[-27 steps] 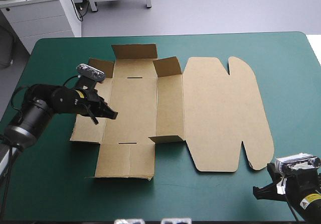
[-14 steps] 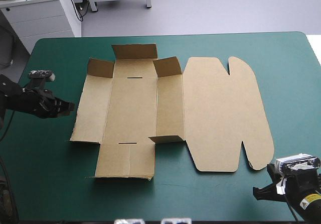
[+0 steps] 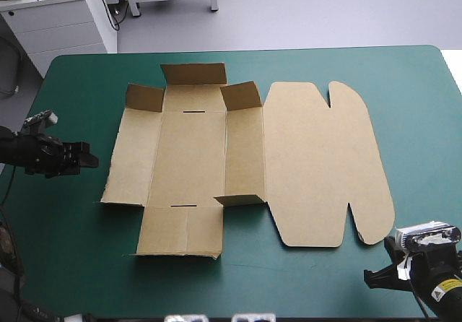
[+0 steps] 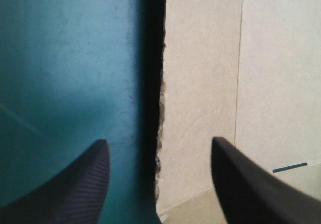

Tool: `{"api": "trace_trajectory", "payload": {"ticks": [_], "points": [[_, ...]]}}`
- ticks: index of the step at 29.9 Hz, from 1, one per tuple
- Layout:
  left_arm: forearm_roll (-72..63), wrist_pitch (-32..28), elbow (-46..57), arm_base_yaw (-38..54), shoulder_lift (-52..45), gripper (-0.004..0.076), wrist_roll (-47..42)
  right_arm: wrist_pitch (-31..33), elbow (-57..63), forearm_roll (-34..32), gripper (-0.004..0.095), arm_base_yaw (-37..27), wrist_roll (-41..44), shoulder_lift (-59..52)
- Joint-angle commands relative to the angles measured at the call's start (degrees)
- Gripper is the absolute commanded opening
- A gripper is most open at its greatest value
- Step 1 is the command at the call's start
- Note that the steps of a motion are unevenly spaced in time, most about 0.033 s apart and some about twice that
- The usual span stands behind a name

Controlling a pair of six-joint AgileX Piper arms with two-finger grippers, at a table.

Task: Fold the box

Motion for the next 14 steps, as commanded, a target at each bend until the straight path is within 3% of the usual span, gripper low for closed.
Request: {"api": "trace_trajectory", "payload": {"ticks": [1,6,14], "points": [[-5.28,0.01,-1.84,0.10,0.19,0.0584,2.90,-3.20,-1.64,0.00,-0.0014,0.25,-0.52,0.62],[-10.14,0.75,-1.84,0.10,4.46,0.0584,7.80,-3.20,-1.64,0.00,-0.0014,0.25,-0.52,0.62],[-10.74,4.74,-1.84,-2.72,10.33,0.0584,8.52,-3.19,-1.64,0.11,-0.0014,0.25,-0.52,0.62]]}}
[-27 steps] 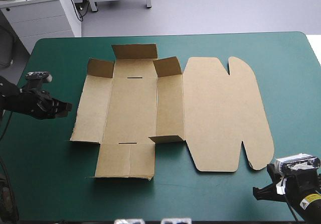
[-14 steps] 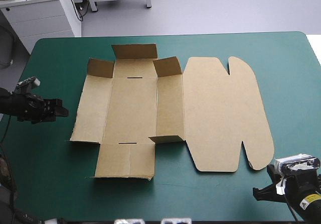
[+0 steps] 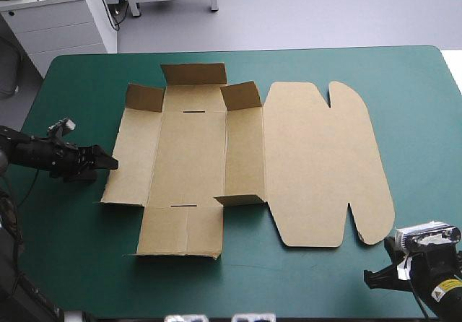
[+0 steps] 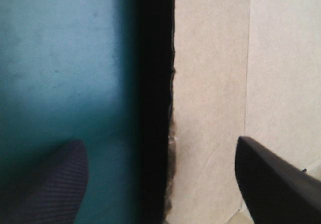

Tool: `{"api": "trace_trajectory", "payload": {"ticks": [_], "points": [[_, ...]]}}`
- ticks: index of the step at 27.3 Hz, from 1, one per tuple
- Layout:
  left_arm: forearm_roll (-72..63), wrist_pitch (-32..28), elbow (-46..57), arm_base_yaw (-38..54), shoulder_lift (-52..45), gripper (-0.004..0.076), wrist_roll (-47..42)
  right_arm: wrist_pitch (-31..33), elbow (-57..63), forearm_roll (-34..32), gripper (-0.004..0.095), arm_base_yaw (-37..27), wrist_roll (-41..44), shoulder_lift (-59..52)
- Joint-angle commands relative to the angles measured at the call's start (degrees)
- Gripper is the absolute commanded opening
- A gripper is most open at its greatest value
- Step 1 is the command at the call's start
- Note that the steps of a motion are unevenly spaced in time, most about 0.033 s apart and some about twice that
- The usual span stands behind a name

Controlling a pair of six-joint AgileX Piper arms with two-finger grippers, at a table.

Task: Fold the box

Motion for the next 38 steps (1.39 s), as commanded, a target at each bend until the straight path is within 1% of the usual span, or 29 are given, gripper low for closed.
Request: {"api": "trace_trajectory", "payload": {"ticks": [1,10,12,13,15,18,19,21,22,25,28,31,32,33,35,38], "points": [[-3.40,5.13,-1.56,-2.39,-0.78,0.0584,0.57,-3.30,-1.64,0.11,-0.0014,0.25,-0.52,0.62],[-3.01,5.70,-1.56,-10.12,2.34,0.0583,0.91,-3.42,-1.64,0.18,-0.0014,0.25,-0.41,0.62],[-2.83,5.70,-1.56,-10.52,2.43,0.0566,0.92,-3.42,-1.64,0.18,-0.0014,0.25,-0.41,0.62],[-2.83,5.70,-1.56,-10.52,2.43,0.0536,0.74,-3.42,-1.64,0.18,-0.0014,0.25,-0.41,0.62],[-2.35,5.70,-1.56,-10.42,2.43,0.0441,-0.54,-3.29,-1.64,0.18,-0.0014,0.25,-0.41,0.62],[-1.97,5.70,-1.56,-10.31,2.43,0.0234,-0.78,-3.29,-1.64,0.18,-0.0014,0.25,-0.41,0.62],[-1.97,5.70,-1.56,-10.31,2.43,0.0139,-0.78,-3.29,-1.64,0.18,-0.0014,0.25,-0.41,0.62],[-2.08,5.70,-1.56,-10.31,2.43,0.0020,0.56,-3.29,-1.64,0.18,-0.0014,0.25,-0.41,0.62],[-2.35,5.70,-1.56,-10.31,2.43,-0.0004,2.40,-3.29,-1.64,0.18,-0.0014,0.25,-0.41,0.62],[-3.55,5.58,-1.56,-10.31,2.43,-0.0008,3.32,-3.39,-1.64,0.18,-0.0014,0.25,-0.41,0.62],[-5.33,3.16,-1.56,-10.31,2.43,-0.0007,3.21,-3.29,-1.64,0.18,-0.0014,0.25,-0.41,0.62],[-5.36,3.16,-1.56,-10.94,2.43,-0.0007,3.20,-3.29,-1.64,0.18,-0.0014,0.25,-0.41,0.62],[-6.58,4.75,-1.67,-11.64,2.43,-0.0007,4.20,-3.29,-1.64,0.18,-0.0014,0.25,-0.41,0.62],[-7.40,5.73,-2.12,-12.05,2.31,-0.0007,5.52,-3.29,-1.64,0.18,-0.0014,0.25,-0.41,0.62],[-7.31,5.61,-3.18,-13.42,1.55,-0.0008,6.15,-3.29,-1.64,0.18,-0.0014,0.25,-0.41,0.62],[-3.28,5.52,-8.55,-17.53,-0.72,-0.0008,5.59,-3.29,-1.64,0.18,-0.0014,0.25,-0.41,0.62]]}}
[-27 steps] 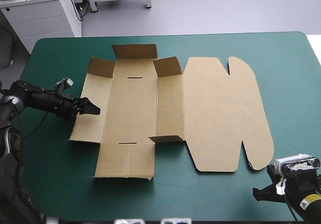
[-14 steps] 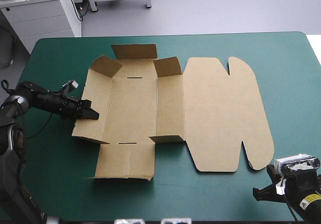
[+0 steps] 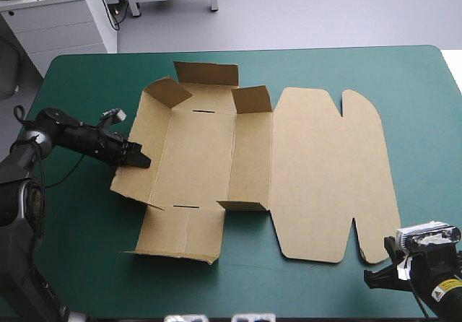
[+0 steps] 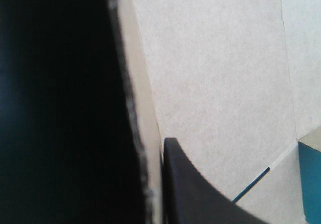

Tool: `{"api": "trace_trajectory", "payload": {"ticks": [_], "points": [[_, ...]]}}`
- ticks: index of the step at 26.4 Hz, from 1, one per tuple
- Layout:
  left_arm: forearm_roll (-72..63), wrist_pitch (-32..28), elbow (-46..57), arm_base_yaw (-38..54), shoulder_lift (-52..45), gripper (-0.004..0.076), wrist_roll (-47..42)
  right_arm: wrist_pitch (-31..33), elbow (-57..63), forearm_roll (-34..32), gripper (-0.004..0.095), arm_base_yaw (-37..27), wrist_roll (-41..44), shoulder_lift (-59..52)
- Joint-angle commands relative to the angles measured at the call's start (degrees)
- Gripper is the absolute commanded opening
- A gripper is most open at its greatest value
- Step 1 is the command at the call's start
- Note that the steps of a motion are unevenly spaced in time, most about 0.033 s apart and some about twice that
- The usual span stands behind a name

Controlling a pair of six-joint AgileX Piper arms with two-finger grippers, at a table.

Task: Fold the box

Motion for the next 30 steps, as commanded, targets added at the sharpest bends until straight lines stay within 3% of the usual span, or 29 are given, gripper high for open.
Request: {"api": "trace_trajectory", "payload": {"ticks": [1,6,13,17,24,30], "points": [[2.67,4.29,-7.37,-4.88,-4.77,-0.0008,0.19,-3.35,-1.64,0.14,-0.0014,0.25,-0.41,0.62],[22.55,3.79,-26.76,-17.34,-6.23,-0.0008,-5.74,-3.35,-1.64,0.03,-0.0014,0.25,-0.41,0.62],[39.14,3.18,-44.70,-31.39,-6.23,-0.0007,-5.46,-3.35,-1.64,0.03,-0.0014,0.25,-0.41,0.62],[43.07,2.34,-46.99,-36.78,-6.23,-0.0008,-0.93,-3.35,-1.64,0.03,-0.0014,0.25,-0.41,0.62],[51.67,-6.03,-46.62,-44.54,-6.23,-0.0008,2.24,-3.46,-1.64,0.14,-0.0014,0.25,0.55,0.62],[54.51,-3.92,-46.62,-49.39,-6.23,-0.0008,6.96,-4.59,-1.64,0.14,-0.0014,0.25,0.68,0.62]]}}
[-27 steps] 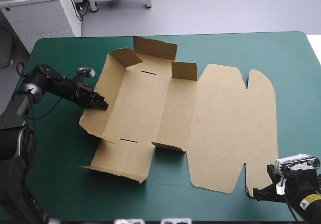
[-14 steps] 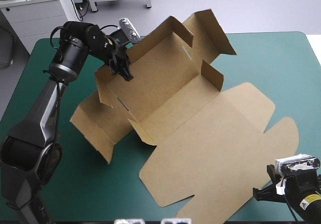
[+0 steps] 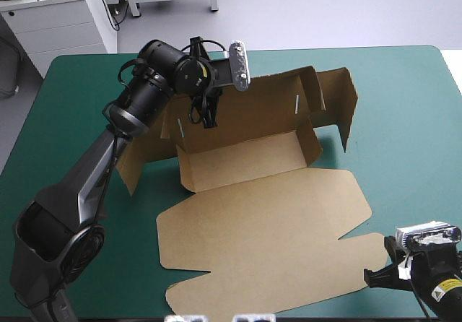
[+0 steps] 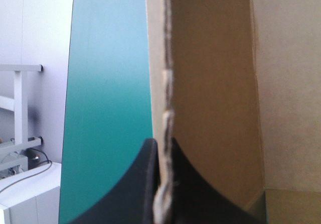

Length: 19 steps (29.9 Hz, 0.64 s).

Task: Fold the box

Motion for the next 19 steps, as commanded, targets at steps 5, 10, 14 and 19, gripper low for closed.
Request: {"api": "trace_trajectory", "payload": {"ticks": [5,10,14,19], "points": [[2.31,-1.40,-1.63,-4.46,-3.55,-0.0008,4.35,-4.71,-1.64,0.14,-0.0014,0.25,0.04,0.62],[1.82,-0.70,0.20,-4.48,-4.93,-0.0008,6.04,-4.71,-1.64,0.14,-0.0014,0.25,0.16,0.62],[2.86,-5.74,8.35,-4.48,-9.18,-0.0008,7.08,-5.32,-1.64,0.14,-0.0014,0.25,0.32,0.62],[4.99,-21.15,22.73,-4.48,-14.80,-0.0008,7.08,-6.32,-1.64,0.14,-0.0014,0.25,0.51,0.62]]}}
